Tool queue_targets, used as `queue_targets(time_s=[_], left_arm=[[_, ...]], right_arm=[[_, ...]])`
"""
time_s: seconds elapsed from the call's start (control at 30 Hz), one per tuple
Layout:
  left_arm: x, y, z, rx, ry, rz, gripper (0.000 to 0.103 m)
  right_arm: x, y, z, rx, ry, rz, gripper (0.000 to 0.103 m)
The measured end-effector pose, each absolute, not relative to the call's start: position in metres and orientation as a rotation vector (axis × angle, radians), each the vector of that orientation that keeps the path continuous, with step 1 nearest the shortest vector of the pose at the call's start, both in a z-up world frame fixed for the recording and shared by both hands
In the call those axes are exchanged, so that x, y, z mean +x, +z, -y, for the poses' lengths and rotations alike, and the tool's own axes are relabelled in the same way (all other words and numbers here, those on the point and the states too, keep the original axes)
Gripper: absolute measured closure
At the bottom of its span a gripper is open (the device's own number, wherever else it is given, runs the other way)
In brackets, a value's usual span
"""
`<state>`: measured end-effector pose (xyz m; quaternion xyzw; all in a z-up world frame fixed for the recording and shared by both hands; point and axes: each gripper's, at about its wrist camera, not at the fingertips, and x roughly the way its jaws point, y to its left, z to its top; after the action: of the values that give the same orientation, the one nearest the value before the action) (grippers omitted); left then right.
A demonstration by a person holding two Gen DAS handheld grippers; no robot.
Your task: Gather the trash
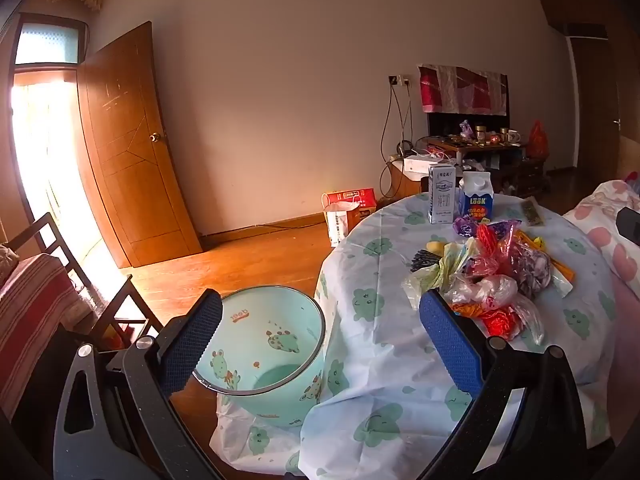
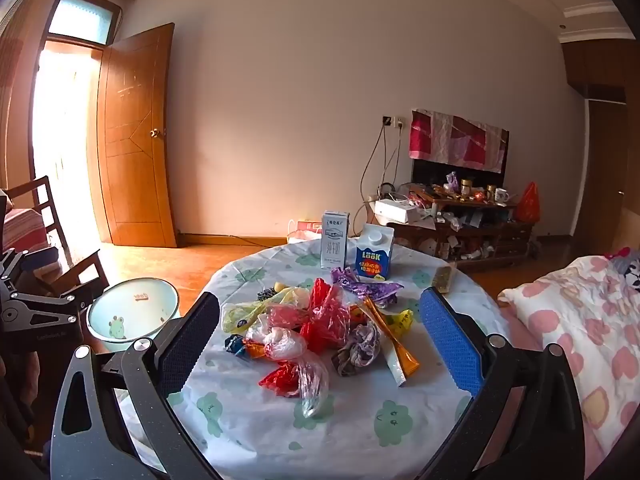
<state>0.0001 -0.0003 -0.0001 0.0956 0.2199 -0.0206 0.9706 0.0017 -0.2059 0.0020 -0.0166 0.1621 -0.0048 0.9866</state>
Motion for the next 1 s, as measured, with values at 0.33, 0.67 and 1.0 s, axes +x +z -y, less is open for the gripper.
queue_targets(time_s=[0.33, 0.67, 1.0], left_arm=[[0.005, 0.01, -0.009, 0.178, -0.037, -0.454, 0.006], [0.003, 0.002, -0.01, 0.163, -0.014, -0.437, 0.006], [0.003, 0.001, -0.011, 0.16, -0.005, -0.437, 0.006]], right_arm=[[0.004, -0.001, 0.209, -0.032, -0.014, -0.33, 0.005], [0.002, 0.002, 0.207, -0.033, -0.016, -0.336, 0.005], [0.004, -0.002, 0.208, -0.031, -0.017, -0.346, 0.005]])
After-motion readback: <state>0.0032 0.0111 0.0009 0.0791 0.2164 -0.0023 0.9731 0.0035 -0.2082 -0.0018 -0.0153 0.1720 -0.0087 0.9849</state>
